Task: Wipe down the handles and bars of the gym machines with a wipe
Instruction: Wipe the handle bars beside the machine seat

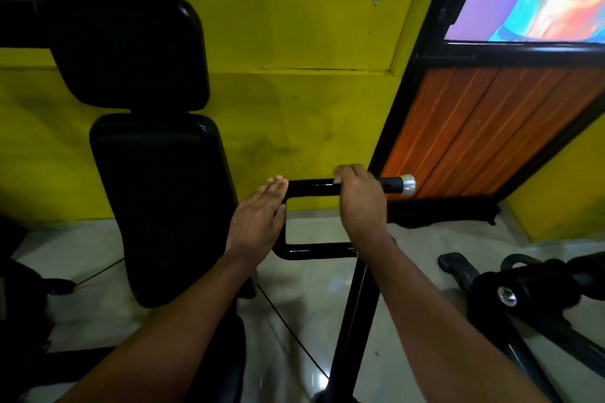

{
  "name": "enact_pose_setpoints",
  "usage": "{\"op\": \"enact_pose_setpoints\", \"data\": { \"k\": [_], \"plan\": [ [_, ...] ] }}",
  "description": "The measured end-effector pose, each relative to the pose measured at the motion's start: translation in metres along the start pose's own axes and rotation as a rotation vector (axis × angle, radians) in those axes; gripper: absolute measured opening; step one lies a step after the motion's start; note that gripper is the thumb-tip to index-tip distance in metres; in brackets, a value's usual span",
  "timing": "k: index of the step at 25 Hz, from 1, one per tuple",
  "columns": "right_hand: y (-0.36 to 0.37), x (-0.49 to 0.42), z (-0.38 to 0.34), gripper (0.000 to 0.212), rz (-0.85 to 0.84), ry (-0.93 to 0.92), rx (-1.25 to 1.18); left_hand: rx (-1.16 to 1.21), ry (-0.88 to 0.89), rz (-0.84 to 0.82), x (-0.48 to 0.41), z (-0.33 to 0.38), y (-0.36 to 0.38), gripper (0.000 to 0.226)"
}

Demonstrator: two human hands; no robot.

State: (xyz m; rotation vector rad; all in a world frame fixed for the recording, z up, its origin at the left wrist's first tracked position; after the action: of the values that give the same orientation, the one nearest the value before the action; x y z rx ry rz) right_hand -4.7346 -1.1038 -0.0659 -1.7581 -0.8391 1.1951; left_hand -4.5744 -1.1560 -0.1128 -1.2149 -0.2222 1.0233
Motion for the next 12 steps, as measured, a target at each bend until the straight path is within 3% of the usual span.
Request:
{"op": "enact_pose_setpoints", "data": {
  "k": [1, 3, 4, 7, 10, 12],
  "plan": [
    [-0.001, -0.004, 0.003, 0.035, -0.020, 0.042, -0.029, 0.004, -0.001, 0.005, -0.001, 0.000, -0.001, 0.048],
    [0.003, -0.009, -0.008, 0.035, -0.103, -0.040, -0.026, 0.004, 0.001, 0.017, -0.004, 0.001, -0.002, 0.047],
    [0.005, -0.014, -0.013, 0.029, -0.153, -0.093, 0.001, 0.003, 0.002, 0.022, -0.005, 0.001, -0.002, 0.046],
    [0.008, -0.040, -0.002, 0.013, -0.266, -0.012, 0.021, 0.004, 0.015, 0.029, -0.006, 0.002, -0.004, 0.046],
    [0.018, -0.049, -0.019, 0.014, -0.390, -0.144, 0.040, 0.023, 0.012, 0.043, -0.007, 0.002, -0.005, 0.047],
    [0.023, -0.058, -0.008, 0.021, -0.492, -0.105, 0.081, 0.027, 0.011, 0.047, -0.006, 0.004, -0.006, 0.047]
  ]
}}
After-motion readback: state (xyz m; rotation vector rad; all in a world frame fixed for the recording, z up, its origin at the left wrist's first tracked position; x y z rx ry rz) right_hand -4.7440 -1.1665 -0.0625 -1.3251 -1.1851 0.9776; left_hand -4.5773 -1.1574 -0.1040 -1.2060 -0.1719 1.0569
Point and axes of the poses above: each hand's wrist, its own x-axis away from the middle knuckle, its own y-axis out of the palm, z = x × y, the point moved 8 cm from there along -x, towards the middle knuckle, and after that the axes turned 3 degrees about x, right-handed, at the moved point
